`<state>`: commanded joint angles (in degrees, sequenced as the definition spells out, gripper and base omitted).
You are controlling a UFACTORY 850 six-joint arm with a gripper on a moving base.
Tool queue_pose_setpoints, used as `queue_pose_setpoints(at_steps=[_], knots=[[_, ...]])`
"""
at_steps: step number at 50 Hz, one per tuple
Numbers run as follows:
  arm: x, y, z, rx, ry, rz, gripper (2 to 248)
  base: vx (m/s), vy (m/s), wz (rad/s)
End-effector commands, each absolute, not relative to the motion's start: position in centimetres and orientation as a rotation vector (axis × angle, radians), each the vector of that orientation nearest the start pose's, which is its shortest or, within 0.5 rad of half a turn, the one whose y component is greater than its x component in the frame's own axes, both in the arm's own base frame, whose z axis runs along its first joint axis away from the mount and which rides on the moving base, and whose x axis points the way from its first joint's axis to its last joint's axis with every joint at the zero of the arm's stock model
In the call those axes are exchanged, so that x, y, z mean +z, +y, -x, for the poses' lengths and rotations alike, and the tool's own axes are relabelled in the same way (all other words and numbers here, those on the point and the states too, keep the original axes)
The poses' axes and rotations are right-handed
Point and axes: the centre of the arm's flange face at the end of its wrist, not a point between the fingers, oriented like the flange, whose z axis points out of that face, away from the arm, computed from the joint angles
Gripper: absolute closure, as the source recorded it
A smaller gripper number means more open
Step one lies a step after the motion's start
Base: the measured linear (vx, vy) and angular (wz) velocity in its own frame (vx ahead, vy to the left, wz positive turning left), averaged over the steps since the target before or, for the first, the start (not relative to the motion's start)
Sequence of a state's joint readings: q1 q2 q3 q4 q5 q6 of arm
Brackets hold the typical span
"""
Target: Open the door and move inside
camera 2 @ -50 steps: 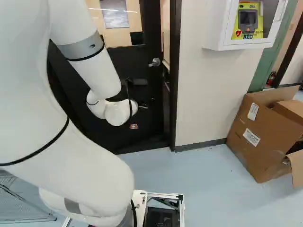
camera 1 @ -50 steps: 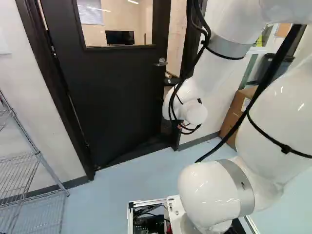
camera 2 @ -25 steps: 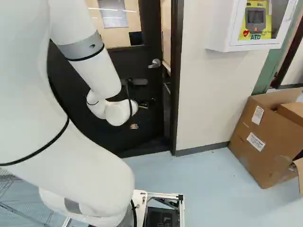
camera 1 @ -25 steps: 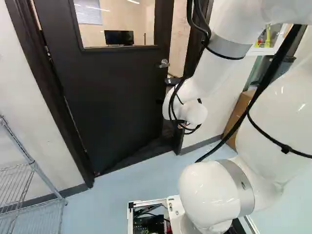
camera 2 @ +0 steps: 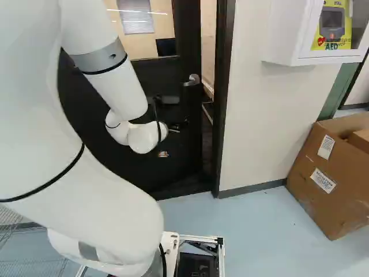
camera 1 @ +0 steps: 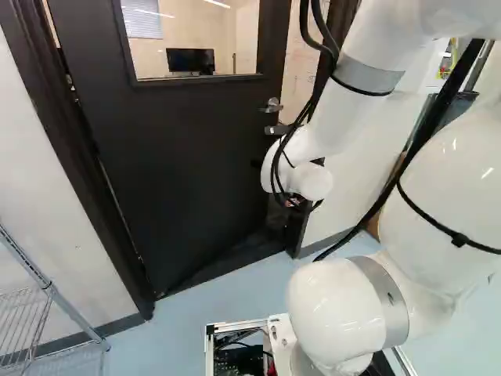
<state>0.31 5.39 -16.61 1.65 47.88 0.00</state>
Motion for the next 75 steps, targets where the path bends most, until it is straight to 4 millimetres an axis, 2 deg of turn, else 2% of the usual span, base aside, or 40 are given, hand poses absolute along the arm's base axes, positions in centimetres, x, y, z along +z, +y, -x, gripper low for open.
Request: queue_pose_setpoints(at_steps=[15,35,61,75], knots=[[38.25,0.0,-34.65,-1.801,0.037,2.578,3,0.149,0.099,-0.056],[38.25,0.0,-34.65,-1.801,0.037,2.578,3,0.118,0.083,-0.273],[38.25,0.0,-34.65,-1.801,0.037,2.578,3,0.076,0.114,-0.021],[38.25,0.0,-34.65,-1.801,0.037,2.578,3,0.002,0.01,0.006]])
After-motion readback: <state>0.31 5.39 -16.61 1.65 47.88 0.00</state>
